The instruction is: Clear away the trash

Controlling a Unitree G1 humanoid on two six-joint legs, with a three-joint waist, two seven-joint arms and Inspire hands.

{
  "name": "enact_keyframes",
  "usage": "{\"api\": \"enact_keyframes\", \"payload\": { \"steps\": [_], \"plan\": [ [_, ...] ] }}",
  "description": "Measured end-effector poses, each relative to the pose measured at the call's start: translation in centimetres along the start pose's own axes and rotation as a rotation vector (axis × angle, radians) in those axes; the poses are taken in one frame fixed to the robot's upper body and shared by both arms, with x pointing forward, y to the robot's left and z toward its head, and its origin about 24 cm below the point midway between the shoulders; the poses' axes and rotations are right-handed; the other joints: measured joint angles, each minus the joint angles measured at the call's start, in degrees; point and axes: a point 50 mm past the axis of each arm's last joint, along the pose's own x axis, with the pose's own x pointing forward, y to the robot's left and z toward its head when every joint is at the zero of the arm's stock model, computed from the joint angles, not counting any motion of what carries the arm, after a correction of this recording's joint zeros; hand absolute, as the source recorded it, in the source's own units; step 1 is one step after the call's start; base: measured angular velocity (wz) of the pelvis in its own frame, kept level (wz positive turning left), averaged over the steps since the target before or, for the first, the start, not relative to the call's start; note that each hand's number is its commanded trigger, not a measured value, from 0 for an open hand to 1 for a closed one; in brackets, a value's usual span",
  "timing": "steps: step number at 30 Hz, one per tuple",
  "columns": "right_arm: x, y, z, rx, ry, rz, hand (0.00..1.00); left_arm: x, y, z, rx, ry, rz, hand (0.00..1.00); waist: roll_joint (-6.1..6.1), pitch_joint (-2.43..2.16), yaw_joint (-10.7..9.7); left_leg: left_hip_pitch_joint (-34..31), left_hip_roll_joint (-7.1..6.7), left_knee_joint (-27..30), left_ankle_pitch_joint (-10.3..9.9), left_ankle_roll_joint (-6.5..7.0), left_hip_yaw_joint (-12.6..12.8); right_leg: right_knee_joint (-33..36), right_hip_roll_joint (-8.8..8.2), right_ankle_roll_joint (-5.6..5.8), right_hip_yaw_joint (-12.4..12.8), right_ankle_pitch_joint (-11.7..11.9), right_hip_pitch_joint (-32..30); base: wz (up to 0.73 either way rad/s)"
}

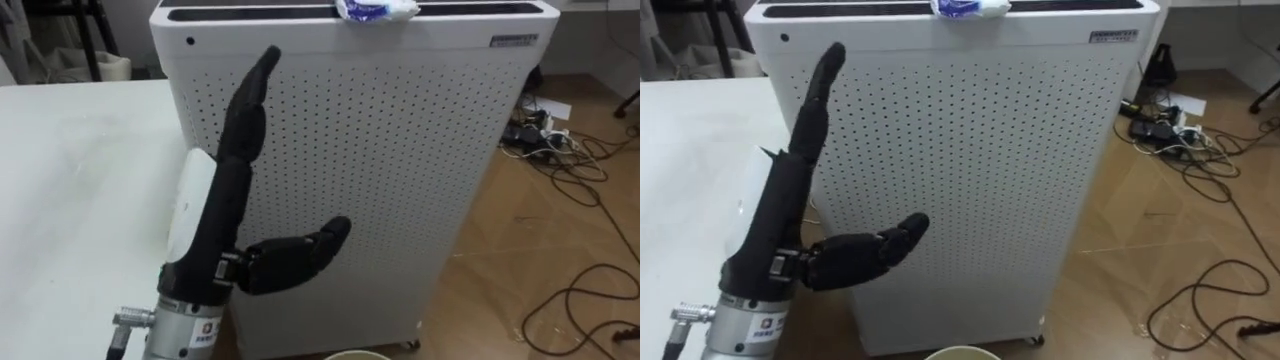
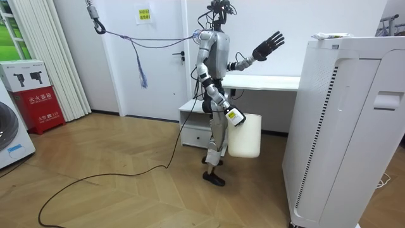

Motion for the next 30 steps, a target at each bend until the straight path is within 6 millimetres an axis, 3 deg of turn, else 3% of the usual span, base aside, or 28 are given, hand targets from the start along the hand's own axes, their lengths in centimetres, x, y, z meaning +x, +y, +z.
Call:
{"api": "enact_keyframes", "payload": {
  "steps": [7,9,11,13,14,15,16,17,19,20,22,23,24,25,26,27,29,30],
  "plan": [
    [0.0,-0.2,0.1,-0.035,0.002,0.007,1.0,0.4,0.9,0.9,0.094,-0.072,0.063,0.0,0.41,-0.17,0.5,0.5,0.4,0.4,-0.2,-0.43,-0.8,0.4,0.8,-0.45,0.2,0.1,-0.1,-0.12],
    [0.0,-0.1,0.1,-0.036,0.001,0.009,1.0,0.4,1.1,0.8,0.103,-0.072,0.069,0.0,0.81,-0.09,1.2,0.6,0.92,1.7,-0.9,-0.81,-0.1,1.4,0.9,-0.94,-1.1,-0.2,-0.2,-0.27],
    [0.0,-0.1,0.1,-0.041,0.004,0.012,1.0,0.4,1.6,0.6,0.122,-0.068,0.084,0.0,1.41,0.03,1.6,-0.1,2.02,5.7,-2.5,-1.48,0.1,2.8,1.05,-1.74,-2.8,-1.3,0.0,-0.29],
    [0.0,0.1,-0.1,-0.046,0.012,0.022,1.0,0.1,2.2,0.1,0.149,-0.046,0.101,0.0,1.65,0.15,1.8,-3.2,2.74,17.3,-2.9,-1.88,-0.7,5.7,0.76,-2.94,-2.0,-4.1,0.2,-0.3],
    [0.0,0.0,-0.1,-0.05,0.014,0.022,1.0,0.0,2.3,0.0,0.151,-0.04,0.107,0.0,2.15,0.33,2.0,-4.2,3.06,20.8,-2.8,-2.02,-1.9,6.1,1.02,-3.25,-1.4,-4.4,0.6,-0.37],
    [-0.1,-0.2,-0.2,-0.056,0.017,0.016,1.0,0.0,2.2,-0.1,0.156,-0.039,0.118,0.0,2.68,0.61,2.0,-8.0,3.14,28.3,-1.8,-2.21,-6.0,6.7,1.68,-3.48,0.4,-4.9,1.5,-0.21],
    [-0.2,-0.3,-0.3,-0.057,0.022,0.012,1.0,0.0,2.2,-0.1,0.159,-0.045,0.124,0.0,3.07,0.57,1.8,-11.3,1.84,31.8,-1.4,-2.47,-9.9,7.5,1.65,-3.62,1.4,-5.6,1.9,-0.08],
    [-0.2,-0.4,-0.4,-0.057,0.028,0.008,1.0,-0.1,2.2,-0.1,0.157,-0.051,0.122,0.0,3.02,0.51,1.5,-12.8,0.85,31.3,-1.5,-2.29,-11.0,7.6,1.63,-3.32,2.2,-6.0,2.0,0.0],
    [-0.3,-0.7,-1.0,-0.055,0.054,-0.009,1.0,-0.1,2.2,0.1,0.142,-0.078,0.13,0.0,2.61,0.61,2.1,-18.7,-2.32,23.5,-0.5,-2.87,-13.1,7.9,1.2,-2.85,4.8,-6.6,1.7,-0.24],
    [-0.4,-0.7,-1.2,-0.055,0.061,-0.013,1.0,-0.1,2.2,0.1,0.143,-0.084,0.135,0.0,2.6,0.6,2.6,-19.4,-3.08,19.8,0.7,-3.16,-14.5,7.9,1.22,-2.83,5.3,-6.6,1.5,-0.49],
    [-0.5,-0.8,-1.6,-0.054,0.088,-0.02,1.0,0.0,2.6,0.3,0.148,-0.105,0.151,0.0,2.65,0.26,3.3,-21.2,-3.52,6.9,6.4,-3.1,-19.5,8.5,1.76,-2.73,5.4,-7.6,1.0,-0.46],
    [-0.5,-0.7,-1.7,-0.053,0.092,-0.019,1.0,0.0,2.7,0.3,0.151,-0.105,0.153,0.0,2.49,0.08,3.7,-21.4,-3.5,5.8,7.8,-3.11,-20.3,8.8,1.7,-2.42,5.4,-8.1,1.0,-0.52],
    [-0.5,-0.8,-1.7,-0.053,0.097,-0.02,1.0,0.0,2.7,0.2,0.155,-0.105,0.155,0.0,2.37,-0.44,4.5,-21.2,-3.5,5.4,10.5,-3.1,-20.6,9.4,1.27,-1.72,5.0,-8.9,0.8,-0.52],
    [-0.4,-0.8,-1.6,-0.054,0.096,-0.019,1.0,0.0,2.8,0.3,0.161,-0.109,0.153,0.0,2.02,-1.09,4.7,-20.9,-3.64,5.4,11.9,-2.75,-20.2,9.5,0.8,-1.04,4.7,-9.5,1.3,-0.4],
    [-0.4,-0.8,-1.6,-0.054,0.095,-0.019,1.0,0.1,2.8,0.3,0.167,-0.114,0.152,0.0,1.46,-0.87,4.4,-20.4,-4.09,5.4,11.9,-2.72,-20.2,9.5,0.2,-0.71,4.5,-9.9,1.9,-0.09],
    [-0.5,-0.8,-1.7,-0.054,0.1,-0.019,1.0,0.1,2.8,0.3,0.18,-0.119,0.145,0.0,0.4,-0.34,4.3,-19.2,-4.89,5.5,11.9,-2.52,-19.6,9.5,-0.81,-0.19,4.4,-11.0,3.0,0.08],
    [-0.6,-1.1,-1.8,-0.053,0.103,-0.036,1.0,0.1,2.7,0.4,0.195,-0.129,0.136,0.0,-0.12,-0.35,4.3,-18.9,-5.66,7.7,11.5,-1.01,-18.3,10.5,-2.15,1.11,4.6,-12.8,4.0,0.0],
    [-0.6,-1.4,-1.7,-0.054,0.102,-0.051,1.0,0.2,2.7,0.4,0.214,-0.138,0.13,0.0,-0.23,-0.42,4.6,-18.8,-6.73,9.6,10.3,0.88,-17.3,12.2,-3.58,1.25,4.7,-14.1,4.3,-0.11]
  ]
}}
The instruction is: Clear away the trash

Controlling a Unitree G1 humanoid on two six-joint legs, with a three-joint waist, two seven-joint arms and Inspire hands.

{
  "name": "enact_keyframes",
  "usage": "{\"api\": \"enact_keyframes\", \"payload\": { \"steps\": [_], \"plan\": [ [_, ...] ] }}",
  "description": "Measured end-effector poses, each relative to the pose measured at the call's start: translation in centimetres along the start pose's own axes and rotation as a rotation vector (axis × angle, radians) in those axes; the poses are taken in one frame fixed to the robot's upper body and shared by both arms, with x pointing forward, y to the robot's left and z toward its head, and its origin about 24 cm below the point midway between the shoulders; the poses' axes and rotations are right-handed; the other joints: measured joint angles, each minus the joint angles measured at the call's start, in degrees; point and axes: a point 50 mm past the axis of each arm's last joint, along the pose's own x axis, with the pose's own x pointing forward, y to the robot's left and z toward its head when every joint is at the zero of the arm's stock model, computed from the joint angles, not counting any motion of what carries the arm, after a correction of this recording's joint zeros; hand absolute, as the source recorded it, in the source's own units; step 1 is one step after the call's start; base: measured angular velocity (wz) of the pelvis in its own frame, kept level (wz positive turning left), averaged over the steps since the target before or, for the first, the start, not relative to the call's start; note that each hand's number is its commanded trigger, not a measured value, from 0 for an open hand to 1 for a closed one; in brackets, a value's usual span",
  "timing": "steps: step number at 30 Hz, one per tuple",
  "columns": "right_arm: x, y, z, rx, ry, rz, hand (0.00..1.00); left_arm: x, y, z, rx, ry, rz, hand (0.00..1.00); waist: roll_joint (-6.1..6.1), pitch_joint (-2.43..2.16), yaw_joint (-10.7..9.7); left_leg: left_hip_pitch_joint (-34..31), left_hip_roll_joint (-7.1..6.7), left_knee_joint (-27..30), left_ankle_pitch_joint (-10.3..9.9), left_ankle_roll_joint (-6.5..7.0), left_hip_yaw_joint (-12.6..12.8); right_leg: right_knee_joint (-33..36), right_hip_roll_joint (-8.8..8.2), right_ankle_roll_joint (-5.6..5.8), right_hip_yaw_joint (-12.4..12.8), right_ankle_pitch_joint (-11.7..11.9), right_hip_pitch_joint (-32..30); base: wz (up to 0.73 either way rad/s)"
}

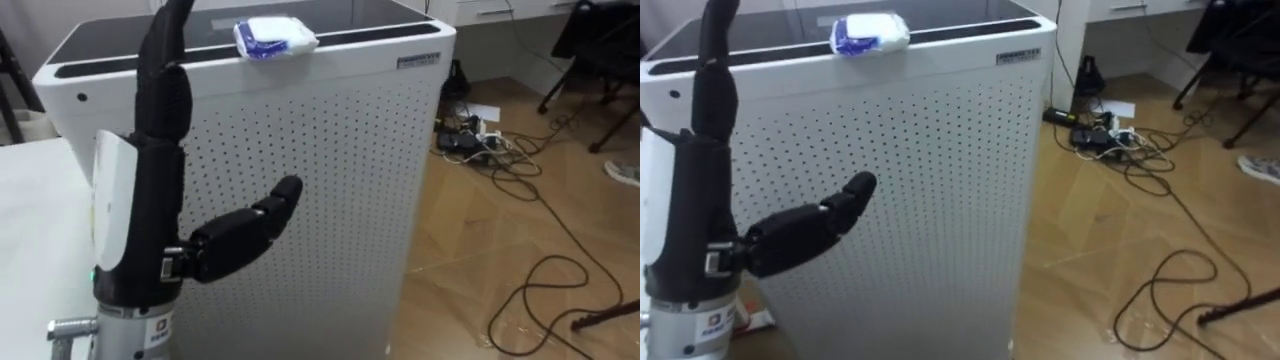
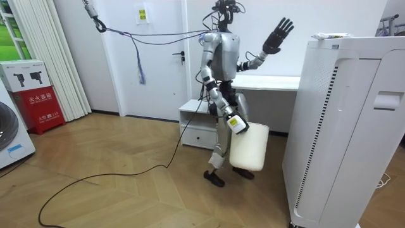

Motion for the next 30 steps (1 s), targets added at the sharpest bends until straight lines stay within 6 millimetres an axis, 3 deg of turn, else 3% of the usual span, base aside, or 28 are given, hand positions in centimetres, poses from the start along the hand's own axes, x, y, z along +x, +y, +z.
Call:
{"api": "enact_keyframes", "payload": {
  "steps": [1,2,3,4,6,7,8,10,11,12,13,16,22,30],
  "plan": [
    [0.0,-0.1,0.0,-0.001,-0.001,-0.011,1.0,0.1,0.0,0.0,0.02,-0.013,-0.005,0.0,-0.23,0.01,0.0,0.3,-1.64,2.0,-2.0,1.44,0.6,2.9,-1.89,0.85,-0.6,-1.6,0.0,-0.1],
    [0.0,-0.2,0.0,-0.003,0.0,-0.02,1.0,0.2,-0.1,0.1,0.028,-0.023,-0.006,0.0,-0.14,0.21,0.0,0.4,-2.33,3.0,-3.1,1.96,0.9,5.4,-2.79,1.31,-1.1,-2.0,-0.4,-0.08],
    [0.0,-0.5,0.0,-0.006,0.006,-0.03,1.0,0.4,-0.2,0.2,0.038,-0.042,-0.007,0.0,0.42,0.63,0.2,1.0,-3.18,4.3,-4.6,2.66,1.7,10.7,-4.27,1.81,-2.2,-1.9,-2.0,0.0],
    [0.0,-0.5,0.0,-0.006,0.009,-0.033,1.0,0.8,-0.2,0.2,0.049,-0.064,-0.002,0.0,0.91,0.9,0.0,1.2,-3.63,5.9,-6.0,3.64,2.2,15.7,-5.49,3.23,-3.3,-0.8,-3.2,0.05],
    [0.0,-0.4,0.1,-0.007,0.006,-0.027,1.0,1.4,-0.1,0.4,0.061,-0.097,0.013,0.0,2.47,0.73,-0.1,2.1,-3.64,6.8,-7.6,4.49,2.4,18.8,-5.85,4.19,-3.4,1.3,-4.4,-0.05],
    [0.0,-0.3,0.4,-0.01,-0.004,-0.02,1.0,1.7,0.0,0.5,0.074,-0.122,0.023,0.0,3.93,0.72,0.0,3.2,-3.46,6.6,-8.2,4.94,1.7,18.8,-5.88,4.44,-3.7,1.5,-4.4,-0.17],
    [0.1,-0.3,0.6,-0.013,-0.013,-0.016,1.0,1.9,0.0,0.6,0.075,-0.13,0.028,0.0,4.56,0.87,0.0,3.7,-3.45,6.2,-8.4,5.05,1.2,17.8,-5.91,4.46,-3.9,0.9,-4.5,-0.18],
    [0.2,0.2,1.0,-0.016,-0.032,0.017,1.0,2.2,0.1,0.6,0.079,-0.14,0.045,0.0,4.95,0.98,-0.2,5.2,-3.36,3.6,-8.2,5.19,1.0,8.4,-5.99,4.07,-5.1,0.0,-6.6,-0.08],
    [0.2,0.4,1.0,-0.014,-0.033,0.023,1.0,2.2,0.1,0.6,0.081,-0.14,0.044,0.0,4.78,1.07,-0.2,5.6,-3.41,3.2,-8.2,5.2,1.0,5.2,-5.95,3.96,-5.4,0.8,-6.8,0.13],
    [0.2,0.6,0.9,-0.008,-0.032,0.028,1.0,2.1,0.0,0.6,0.082,-0.139,0.041,0.0,4.48,1.17,-0.6,5.8,-3.44,3.0,-8.3,5.09,0.4,1.5,-5.45,3.55,-5.9,5.8,-7.1,0.27],
    [0.1,0.7,0.9,-0.008,-0.033,0.033,1.0,2.2,0.1,0.6,0.084,-0.142,0.041,0.0,4.34,0.9,-1.1,5.9,-3.28,2.3,-8.4,4.83,-0.6,-0.2,-4.93,3.34,-6.9,6.3,-6.4,0.27],
    [0.3,0.6,1.9,-0.017,-0.07,0.04,1.0,2.3,0.2,0.6,0.128,-0.17,0.032,0.0,4.07,0.84,-0.1,6.4,-2.43,1.1,-8.3,4.36,-1.5,-3.3,-3.73,2.77,-7.7,7.0,-4.8,0.13],
    [0.3,-0.3,2.8,-0.082,-0.097,0.044,1.0,2.3,0.6,1.4,0.251,-0.275,-0.027,0.0,2.9,0.5,0.2,9.9,-1.64,-3.0,-8.2,4.02,-1.8,-8.4,-2.64,2.78,-8.7,7.7,-0.6,0.03],
    [0.3,-0.2,2.8,-0.084,-0.099,0.077,1.0,2.1,0.8,1.9,0.3,-0.322,-0.062,0.0,2.88,0.4,-0.1,12.1,-1.16,-5.1,-8.2,3.91,-2.1,-12.4,-1.93,2.79,-9.4,9.0,2.6,0.0]
  ]
}}
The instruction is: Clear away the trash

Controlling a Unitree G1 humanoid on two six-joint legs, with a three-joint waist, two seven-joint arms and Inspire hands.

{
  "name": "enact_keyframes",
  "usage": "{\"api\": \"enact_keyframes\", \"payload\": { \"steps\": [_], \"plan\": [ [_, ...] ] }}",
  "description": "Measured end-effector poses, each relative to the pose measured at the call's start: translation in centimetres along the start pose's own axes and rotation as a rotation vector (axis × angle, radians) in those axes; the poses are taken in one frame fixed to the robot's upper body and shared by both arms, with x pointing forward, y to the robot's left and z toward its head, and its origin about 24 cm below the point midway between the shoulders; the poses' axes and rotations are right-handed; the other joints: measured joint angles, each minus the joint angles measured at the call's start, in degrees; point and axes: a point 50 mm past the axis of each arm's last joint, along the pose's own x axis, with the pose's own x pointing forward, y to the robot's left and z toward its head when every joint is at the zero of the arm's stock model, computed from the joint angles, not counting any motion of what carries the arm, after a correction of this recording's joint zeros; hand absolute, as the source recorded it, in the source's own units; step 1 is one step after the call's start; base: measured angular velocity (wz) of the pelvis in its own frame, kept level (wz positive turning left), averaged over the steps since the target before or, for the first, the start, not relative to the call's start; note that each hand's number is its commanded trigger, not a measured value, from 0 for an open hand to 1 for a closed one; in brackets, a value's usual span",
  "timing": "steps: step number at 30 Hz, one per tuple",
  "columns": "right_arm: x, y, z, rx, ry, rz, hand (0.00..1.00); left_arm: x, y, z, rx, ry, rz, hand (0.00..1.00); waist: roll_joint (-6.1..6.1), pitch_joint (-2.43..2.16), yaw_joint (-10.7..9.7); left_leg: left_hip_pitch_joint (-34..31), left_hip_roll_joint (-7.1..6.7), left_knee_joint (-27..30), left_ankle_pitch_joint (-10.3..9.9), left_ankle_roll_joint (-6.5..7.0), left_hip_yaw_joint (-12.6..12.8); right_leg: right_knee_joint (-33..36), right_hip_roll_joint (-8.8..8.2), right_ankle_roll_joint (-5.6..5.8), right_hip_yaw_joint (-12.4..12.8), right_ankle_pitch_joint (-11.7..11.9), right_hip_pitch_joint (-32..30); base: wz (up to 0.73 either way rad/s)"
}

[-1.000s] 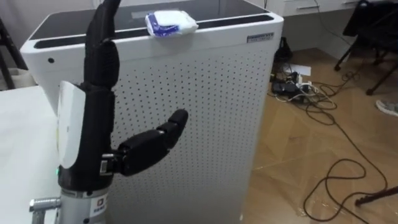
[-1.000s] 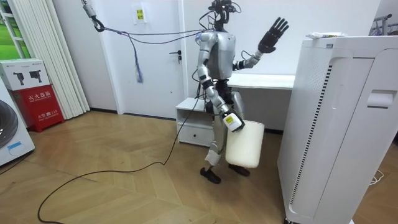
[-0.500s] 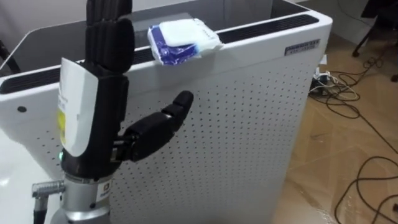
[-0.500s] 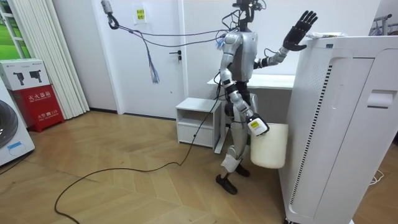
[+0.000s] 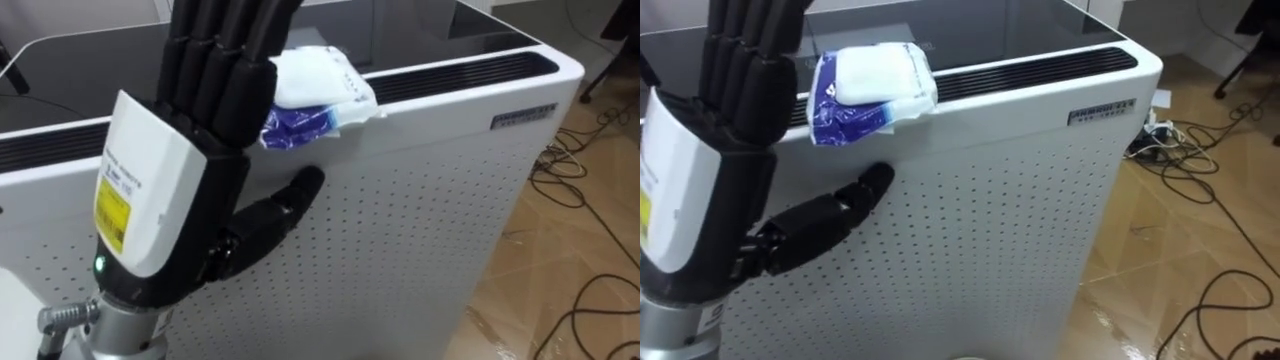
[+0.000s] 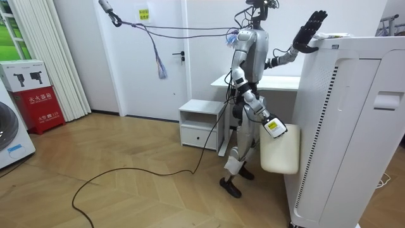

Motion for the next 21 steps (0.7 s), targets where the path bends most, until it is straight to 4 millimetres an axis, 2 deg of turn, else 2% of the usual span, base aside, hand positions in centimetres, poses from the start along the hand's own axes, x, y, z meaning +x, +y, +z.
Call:
{"api": "enact_keyframes", "payload": {
  "steps": [5,9,21],
  "plan": [
    [0.0,0.1,0.0,0.0,-0.001,0.022,1.0,0.1,0.0,0.1,0.022,-0.018,-0.03,0.0,0.33,-0.23,0.0,0.6,0.3,-1.0,0.1,-0.11,-0.1,-2.1,0.46,-0.03,-0.2,1.0,1.2,0.0],
    [0.0,0.4,0.0,0.004,-0.002,0.032,1.0,-0.2,-0.1,0.1,0.027,-0.018,-0.06,0.0,0.43,-0.23,-0.2,1.5,0.66,-1.8,0.3,-0.31,-0.1,-4.1,0.9,-0.17,-0.8,1.9,2.7,0.0],
    [0.0,0.5,0.4,0.003,-0.006,0.048,1.0,-1.5,-0.8,-0.1,0.033,0.033,-0.227,0.0,0.85,-0.46,-0.2,1.7,1.0,-3.6,1.4,-1.05,-0.9,-5.9,1.4,-0.73,-1.5,2.6,2.9,0.02]
  ]
}}
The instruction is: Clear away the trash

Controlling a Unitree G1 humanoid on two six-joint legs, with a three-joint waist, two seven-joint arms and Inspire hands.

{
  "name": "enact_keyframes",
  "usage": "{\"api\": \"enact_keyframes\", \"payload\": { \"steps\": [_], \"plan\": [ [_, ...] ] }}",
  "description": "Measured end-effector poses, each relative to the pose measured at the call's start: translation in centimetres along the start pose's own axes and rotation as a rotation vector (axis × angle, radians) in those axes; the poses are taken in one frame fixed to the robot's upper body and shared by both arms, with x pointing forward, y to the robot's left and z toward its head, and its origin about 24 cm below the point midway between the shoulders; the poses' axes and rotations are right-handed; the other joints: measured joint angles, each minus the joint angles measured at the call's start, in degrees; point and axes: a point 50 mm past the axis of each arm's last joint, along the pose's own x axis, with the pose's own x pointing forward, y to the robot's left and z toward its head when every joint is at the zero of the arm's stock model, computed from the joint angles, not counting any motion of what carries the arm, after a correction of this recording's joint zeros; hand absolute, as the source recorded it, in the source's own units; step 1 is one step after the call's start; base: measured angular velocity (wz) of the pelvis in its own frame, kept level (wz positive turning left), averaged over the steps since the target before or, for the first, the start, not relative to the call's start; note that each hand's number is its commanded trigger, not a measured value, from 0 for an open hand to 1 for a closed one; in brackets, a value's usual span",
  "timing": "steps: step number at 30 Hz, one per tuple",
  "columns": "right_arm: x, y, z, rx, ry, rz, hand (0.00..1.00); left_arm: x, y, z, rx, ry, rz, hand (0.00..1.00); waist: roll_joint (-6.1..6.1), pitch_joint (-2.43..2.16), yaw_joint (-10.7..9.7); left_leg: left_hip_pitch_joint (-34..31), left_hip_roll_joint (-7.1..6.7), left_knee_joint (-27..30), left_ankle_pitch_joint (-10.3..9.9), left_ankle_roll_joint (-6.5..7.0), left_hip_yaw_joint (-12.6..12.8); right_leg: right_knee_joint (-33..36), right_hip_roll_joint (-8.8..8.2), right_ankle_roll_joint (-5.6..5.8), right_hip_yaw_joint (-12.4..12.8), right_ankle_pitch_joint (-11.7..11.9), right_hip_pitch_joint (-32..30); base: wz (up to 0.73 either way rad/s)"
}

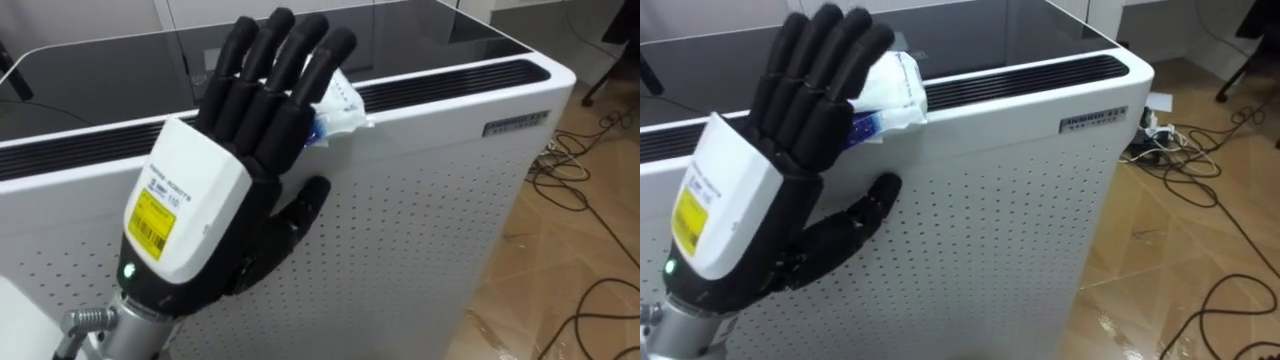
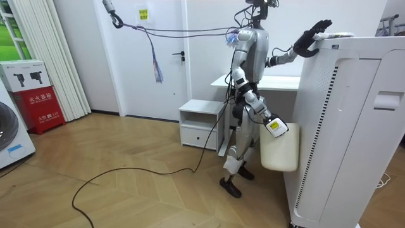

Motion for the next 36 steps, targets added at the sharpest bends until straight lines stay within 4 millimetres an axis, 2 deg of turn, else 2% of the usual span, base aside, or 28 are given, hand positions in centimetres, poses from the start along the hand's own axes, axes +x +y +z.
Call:
{"api": "enact_keyframes", "payload": {
  "steps": [2,3,4,5,6,13,20,27,36],
  "plan": [
    [-0.2,-0.3,0.1,-0.01,-0.003,-0.004,1.0,-0.2,-0.1,-0.1,0.0,0.014,-0.009,0.0,0.41,-0.04,0.1,0.3,0.01,-0.2,0.2,-0.08,0.0,0.0,0.02,-0.01,0.1,0.0,0.1,0.0],
    [-0.3,-0.5,0.2,-0.016,-0.006,-0.007,1.0,-0.5,-0.1,-0.1,0.0,0.028,-0.018,0.04,0.81,-0.24,0.1,0.5,0.05,-0.4,0.2,-0.14,0.0,0.0,0.06,-0.01,0.1,0.0,0.2,-0.03],
    [-0.3,-0.5,0.2,-0.019,-0.006,-0.008,1.0,-0.7,-0.2,-0.2,0.001,0.045,-0.029,0.17,1.04,-0.37,0.0,0.8,0.09,-0.9,0.4,-0.21,0.0,0.0,0.1,-0.02,0.2,0.0,0.2,0.0],
    [-0.3,-0.6,0.2,-0.019,-0.005,-0.008,1.0,-0.8,-0.2,-0.2,0.0,0.053,-0.033,0.64,1.21,-0.48,0.0,0.8,0.12,-1.1,0.4,-0.25,0.0,0.1,0.11,-0.04,0.2,0.0,0.2,0.0],
    [-0.4,-0.6,0.2,-0.021,-0.004,-0.008,1.0,-0.9,-0.3,-0.3,0.0,0.066,-0.044,1.0,1.34,-0.55,0.0,0.9,0.2,-1.6,0.5,-0.33,0.0,0.1,0.18,-0.11,0.2,0.1,0.2,0.0],
    [-0.5,-0.8,0.3,-0.025,0.002,-0.01,1.0,-1.3,-0.6,-0.7,0.011,0.119,-0.082,1.0,1.7,-0.42,-0.1,0.9,0.61,-2.0,1.0,-0.82,0.1,0.3,0.51,-0.57,0.1,0.3,0.2,0.0],
    [-0.5,-0.9,1.0,-0.025,-0.015,-0.017,1.0,-0.4,0.5,-1.4,0.001,0.155,0.026,1.0,1.09,-0.02,-0.5,1.0,0.92,-2.3,1.3,-1.34,0.1,0.2,0.84,-1.07,0.1,0.2,0.0,0.0],
    [-0.6,-1.2,0.9,-0.01,-0.003,-0.034,1.0,-0.1,1.2,-1.3,0.015,0.15,0.07,1.0,0.48,-0.11,-1.0,1.0,0.99,-2.3,1.4,-1.41,0.4,0.0,0.93,-1.38,0.1,0.0,-0.1,0.0],
    [-0.6,-1.2,0.8,-0.009,0.001,-0.028,1.0,0.3,1.7,-1.2,0.009,0.139,0.11,1.0,0.48,-0.11,-1.0,0.9,0.97,-2.4,1.4,-1.41,0.1,-0.2,0.96,-1.38,0.1,0.0,0.0,0.0]
  ]
}}
